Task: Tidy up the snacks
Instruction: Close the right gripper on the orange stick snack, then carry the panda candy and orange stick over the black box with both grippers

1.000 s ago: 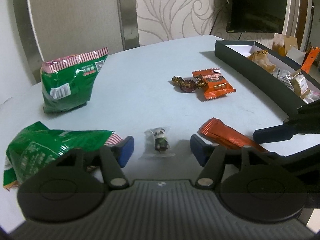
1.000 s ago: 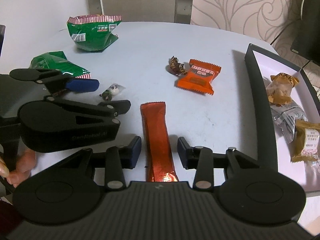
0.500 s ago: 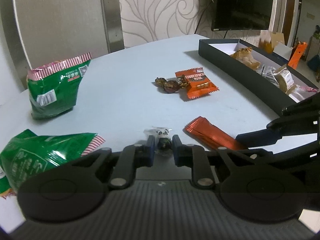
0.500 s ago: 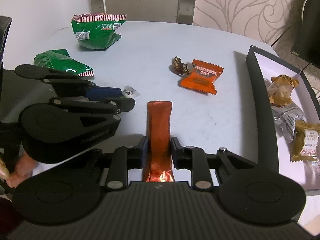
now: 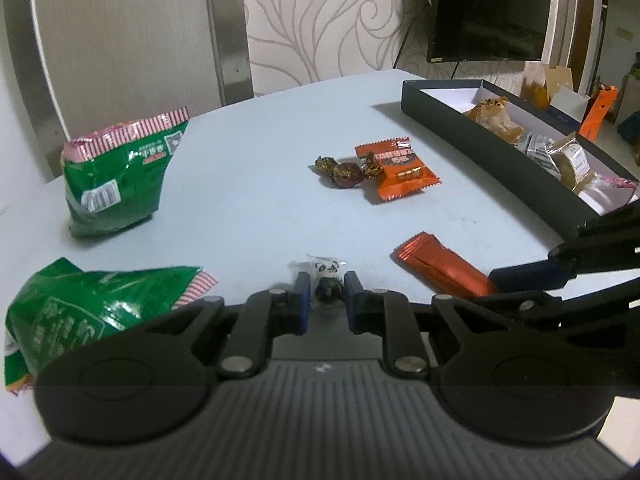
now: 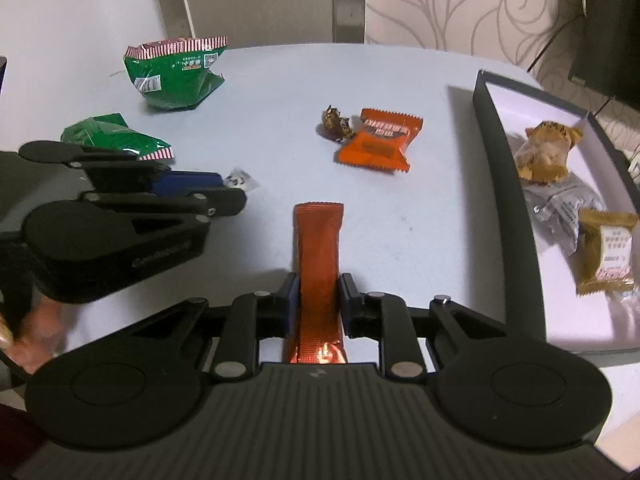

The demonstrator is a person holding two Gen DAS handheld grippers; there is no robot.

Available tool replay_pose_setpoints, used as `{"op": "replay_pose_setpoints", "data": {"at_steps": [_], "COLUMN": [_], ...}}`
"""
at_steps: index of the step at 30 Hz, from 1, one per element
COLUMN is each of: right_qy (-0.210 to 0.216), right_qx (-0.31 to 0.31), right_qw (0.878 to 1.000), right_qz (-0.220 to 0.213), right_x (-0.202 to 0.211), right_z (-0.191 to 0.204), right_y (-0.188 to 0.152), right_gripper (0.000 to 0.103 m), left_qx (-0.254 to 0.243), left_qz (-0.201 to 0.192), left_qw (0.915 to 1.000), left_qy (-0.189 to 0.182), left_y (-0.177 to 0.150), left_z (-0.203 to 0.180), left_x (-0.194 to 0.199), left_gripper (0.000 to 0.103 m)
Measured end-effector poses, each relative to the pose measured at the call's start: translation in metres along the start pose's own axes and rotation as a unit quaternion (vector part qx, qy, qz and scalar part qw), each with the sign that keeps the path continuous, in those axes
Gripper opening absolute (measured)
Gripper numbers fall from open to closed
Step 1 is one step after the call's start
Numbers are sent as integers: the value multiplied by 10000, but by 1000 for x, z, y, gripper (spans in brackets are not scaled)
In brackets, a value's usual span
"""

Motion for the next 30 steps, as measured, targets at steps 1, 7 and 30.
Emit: {"op": "replay_pose_setpoints", "data": {"at_steps": [1, 7, 30], "right_qy": [-31, -91, 1406], "right_qx": [105, 309, -1782], "right_qw": [9999, 9995, 9723], "right_qz": [10, -4, -553], "right_x": [-1, -6, 47], "right_z": [3, 8, -41], "right_y": [1, 8, 17], "right_gripper": [26, 25, 25], "left_qx": [10, -27, 165], "left_qz": [22, 6, -270], "left_qw": [10000, 10000, 9994], "left_qy": [2, 39, 151], "left_y": [-1, -3, 23], "left_z": [0, 0, 3], "left_x": [-1, 2, 15], "left_gripper": [21, 21, 21]}}
Point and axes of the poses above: each gripper's, at about its wrist camera, not at the fingertips, and x roughly against the way its jaws point, z to its left, y to its top, the point moved 1 cm from there along -x, roughly the way its jaws point, and after that the axes turned 1 degree about y, right-handed, at the moved point
